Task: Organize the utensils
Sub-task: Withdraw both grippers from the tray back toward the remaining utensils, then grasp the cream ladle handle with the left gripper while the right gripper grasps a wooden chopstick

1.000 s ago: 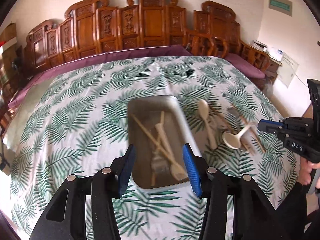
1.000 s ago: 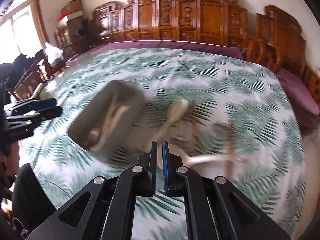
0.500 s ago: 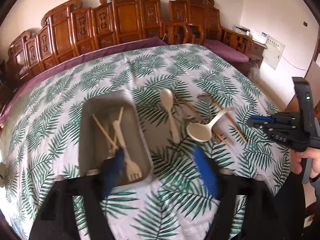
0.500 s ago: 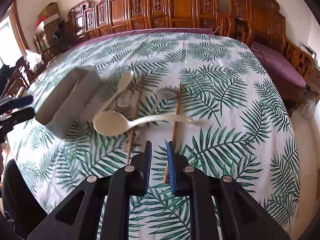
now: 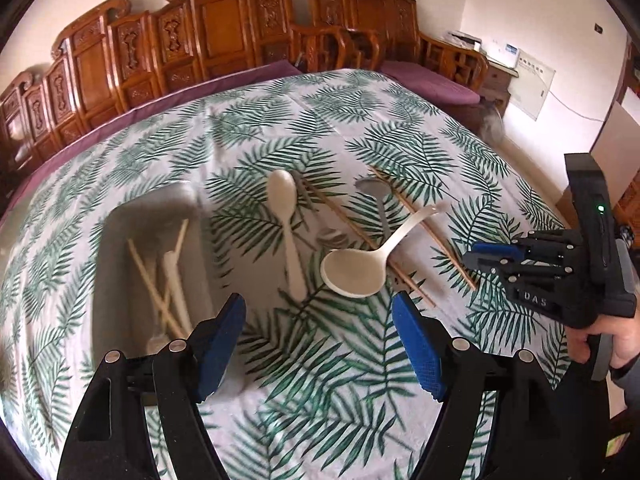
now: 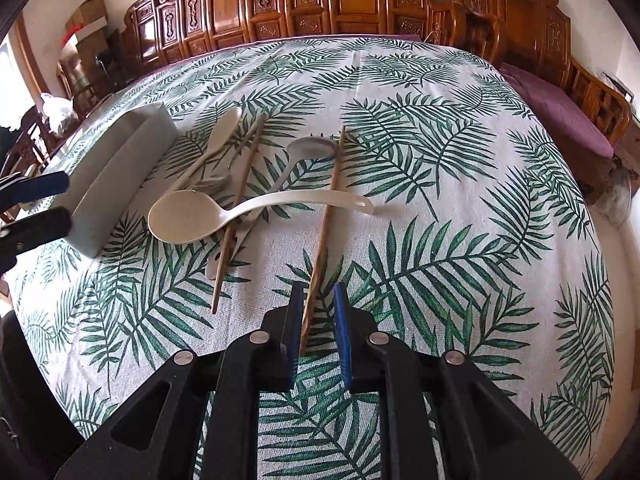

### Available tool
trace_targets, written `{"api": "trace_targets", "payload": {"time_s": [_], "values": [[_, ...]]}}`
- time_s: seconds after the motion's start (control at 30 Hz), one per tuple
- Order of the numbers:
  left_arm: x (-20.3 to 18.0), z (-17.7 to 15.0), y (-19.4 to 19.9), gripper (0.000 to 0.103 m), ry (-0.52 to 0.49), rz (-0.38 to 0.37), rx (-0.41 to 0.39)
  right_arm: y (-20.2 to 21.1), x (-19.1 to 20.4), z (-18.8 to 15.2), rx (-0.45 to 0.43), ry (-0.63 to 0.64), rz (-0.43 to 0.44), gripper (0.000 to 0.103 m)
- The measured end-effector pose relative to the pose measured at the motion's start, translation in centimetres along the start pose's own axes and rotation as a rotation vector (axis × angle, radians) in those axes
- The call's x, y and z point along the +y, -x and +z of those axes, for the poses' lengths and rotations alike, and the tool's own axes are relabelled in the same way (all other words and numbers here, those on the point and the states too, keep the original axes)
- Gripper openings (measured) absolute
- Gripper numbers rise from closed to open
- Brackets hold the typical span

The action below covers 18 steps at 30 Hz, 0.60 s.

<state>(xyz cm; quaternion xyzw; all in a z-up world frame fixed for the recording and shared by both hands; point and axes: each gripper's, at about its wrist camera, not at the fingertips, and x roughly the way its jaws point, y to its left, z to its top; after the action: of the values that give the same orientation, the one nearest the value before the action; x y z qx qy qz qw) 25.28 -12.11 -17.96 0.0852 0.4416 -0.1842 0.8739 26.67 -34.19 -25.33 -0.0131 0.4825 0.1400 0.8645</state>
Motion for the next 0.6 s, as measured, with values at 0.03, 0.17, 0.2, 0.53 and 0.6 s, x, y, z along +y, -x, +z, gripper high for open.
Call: {"api": "trace_targets", "payload": {"time_s": [0.03, 0.17, 0.2, 0.53, 0.6], "values": [[-0.3, 0.3, -0.4, 0.072, -0.010, -0.006, 0.005, 0.1, -0.1, 0.0, -0.003, 0.000, -0.002, 0.017], [-1.6, 1.3, -2.3, 0.070, -0.045, -0.028, 0.035, 0.6, -0.6, 0.2, -0.011, -0.012, -0.004, 0.017], [-2.0, 1.6, -2.9, 0.069, -0.055, -0.028, 0.044, 0.7, -0.9, 0.3, -0.013, -0.019, -0.003, 0.017], [-5.6, 2.8, -7.4, 0.046, -0.155, -0.021, 0.124, 1.5, -3.1, 0.7, -0.032, -0.088, 0.016, 0.017], [-5.8, 3.0, -8.1, 0.040, -0.149, -0.025, 0.140, 1.6, -3.3, 0.7, -0.033, -0.096, 0.023, 0.017]]}}
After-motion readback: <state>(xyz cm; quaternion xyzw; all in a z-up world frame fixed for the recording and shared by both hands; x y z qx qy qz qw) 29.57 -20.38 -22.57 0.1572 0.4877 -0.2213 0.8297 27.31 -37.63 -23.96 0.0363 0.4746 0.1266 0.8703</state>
